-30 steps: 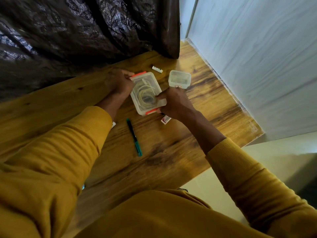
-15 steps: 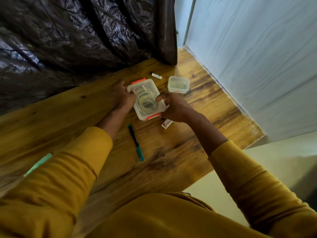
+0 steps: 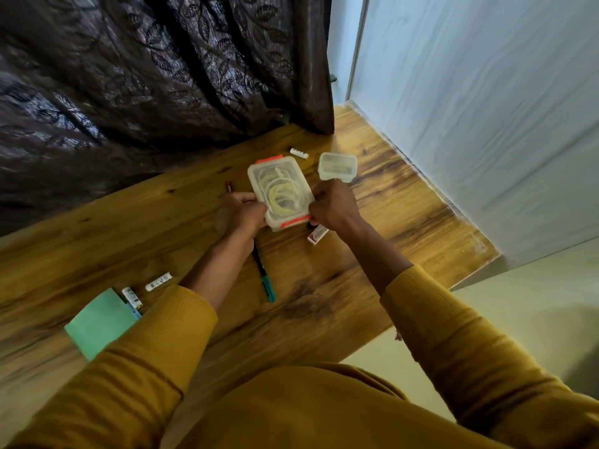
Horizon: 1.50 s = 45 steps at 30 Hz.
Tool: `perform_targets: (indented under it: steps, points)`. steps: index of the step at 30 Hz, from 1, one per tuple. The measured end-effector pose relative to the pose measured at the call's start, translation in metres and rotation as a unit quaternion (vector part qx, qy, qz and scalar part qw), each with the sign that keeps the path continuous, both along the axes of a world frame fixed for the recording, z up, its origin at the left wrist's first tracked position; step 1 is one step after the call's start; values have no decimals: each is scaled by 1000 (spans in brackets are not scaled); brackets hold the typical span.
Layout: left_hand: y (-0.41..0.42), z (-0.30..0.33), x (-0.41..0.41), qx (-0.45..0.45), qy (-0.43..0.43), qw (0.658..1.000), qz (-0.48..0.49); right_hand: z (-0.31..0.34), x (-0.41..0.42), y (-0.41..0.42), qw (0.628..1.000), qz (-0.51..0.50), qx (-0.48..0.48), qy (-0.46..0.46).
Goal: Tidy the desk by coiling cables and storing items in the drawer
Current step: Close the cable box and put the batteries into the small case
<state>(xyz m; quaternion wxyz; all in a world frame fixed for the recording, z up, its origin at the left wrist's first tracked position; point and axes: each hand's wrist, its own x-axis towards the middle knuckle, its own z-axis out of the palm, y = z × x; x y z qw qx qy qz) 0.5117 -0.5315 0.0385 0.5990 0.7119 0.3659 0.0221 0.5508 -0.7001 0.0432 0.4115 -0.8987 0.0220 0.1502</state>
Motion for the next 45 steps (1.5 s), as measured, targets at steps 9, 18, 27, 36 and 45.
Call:
perform_targets:
  steps: [9,18,27,36,45]
  points:
    - [-55,30,13,-77,-86,992,-46,30,3,-43,986,-111,-20,-121]
    - [-143,23,65,-92,-69,978,-176,41,26,-120,961,-191,-111,-167]
    - [-194,-2,89,-117,-4,956,-268,15,51,-171,950,-198,-204,-131]
    - [-197,-16,91,-86,27,950,-300,-14,51,-174,952,-210,-196,-110]
    - [-176,4,67,-138,4,958,-251,-13,36,-153,913,-266,-254,-176]
